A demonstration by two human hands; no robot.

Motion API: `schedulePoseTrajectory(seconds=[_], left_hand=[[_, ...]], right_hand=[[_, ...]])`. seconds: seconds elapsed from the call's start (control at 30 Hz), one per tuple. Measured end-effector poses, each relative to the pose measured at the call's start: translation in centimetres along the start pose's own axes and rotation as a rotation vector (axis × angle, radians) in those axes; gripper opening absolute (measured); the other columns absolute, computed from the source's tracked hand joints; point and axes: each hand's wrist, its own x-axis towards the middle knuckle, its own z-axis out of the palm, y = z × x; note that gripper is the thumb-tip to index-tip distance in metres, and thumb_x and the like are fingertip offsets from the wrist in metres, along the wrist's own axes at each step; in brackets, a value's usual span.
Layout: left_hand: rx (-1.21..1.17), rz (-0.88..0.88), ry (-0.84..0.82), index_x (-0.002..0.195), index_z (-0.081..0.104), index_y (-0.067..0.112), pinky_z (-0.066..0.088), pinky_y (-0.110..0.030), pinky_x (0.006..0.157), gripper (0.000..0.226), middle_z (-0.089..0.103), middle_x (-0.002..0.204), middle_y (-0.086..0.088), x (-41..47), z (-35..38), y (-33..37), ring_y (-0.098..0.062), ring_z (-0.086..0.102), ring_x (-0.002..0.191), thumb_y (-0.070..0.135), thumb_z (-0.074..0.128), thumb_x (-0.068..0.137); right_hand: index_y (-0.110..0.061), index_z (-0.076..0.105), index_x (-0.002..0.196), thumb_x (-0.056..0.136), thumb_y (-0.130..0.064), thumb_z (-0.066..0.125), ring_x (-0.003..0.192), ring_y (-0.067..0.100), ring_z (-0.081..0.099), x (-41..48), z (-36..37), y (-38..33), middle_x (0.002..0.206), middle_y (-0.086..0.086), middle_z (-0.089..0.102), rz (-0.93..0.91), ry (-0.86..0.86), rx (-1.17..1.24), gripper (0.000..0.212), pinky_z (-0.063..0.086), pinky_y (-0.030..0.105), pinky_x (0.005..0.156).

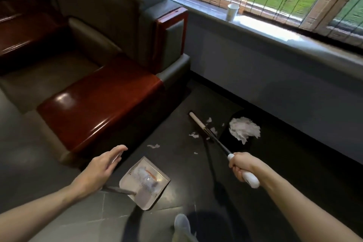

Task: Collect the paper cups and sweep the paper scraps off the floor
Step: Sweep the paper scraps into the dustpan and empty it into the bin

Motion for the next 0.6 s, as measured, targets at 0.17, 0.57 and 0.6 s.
schedulePoseTrajectory(seconds=[0.17,0.57,0.6], left_hand=[[0.004,-0.054,0.058,0.119,0.044,0.045,0.042,-0.023,0.095,0.038,0.060,0.117,0.002,-1.1,-1.5,-2.3,-0.005,0.056,0.107,0.017,0.050,0.096],[0.059,0.024,0.073,0.129,0.051,0.027,0.042,-0.023,0.091,0.035,0.061,0.116,-0.001,2.0,-6.5,-8.8,-0.011,0.058,0.103,0.017,0.050,0.096],[0.058,0.044,0.074,0.129,0.052,0.026,0.040,-0.023,0.092,0.035,0.060,0.118,0.000,2.7,-7.0,-9.2,-0.012,0.058,0.105,0.016,0.050,0.096]], right_hand=[[0.002,0.052,0.112,0.095,0.000,0.043,0.036,0.010,0.036,3.1,2.0,-1.2,0.052,0.004,0.039,0.033,-0.025,-0.066,0.020,0.030,0.016,0.034],[-0.013,0.039,0.137,0.089,0.001,0.043,0.042,0.009,0.039,2.8,14.9,-0.8,0.054,0.005,0.046,0.135,-0.132,-0.211,0.051,0.034,0.022,0.044],[-0.013,0.035,0.140,0.088,0.000,0.044,0.044,0.010,0.041,2.1,15.9,-0.7,0.056,0.005,0.049,0.120,-0.137,-0.263,0.055,0.036,0.023,0.046]])
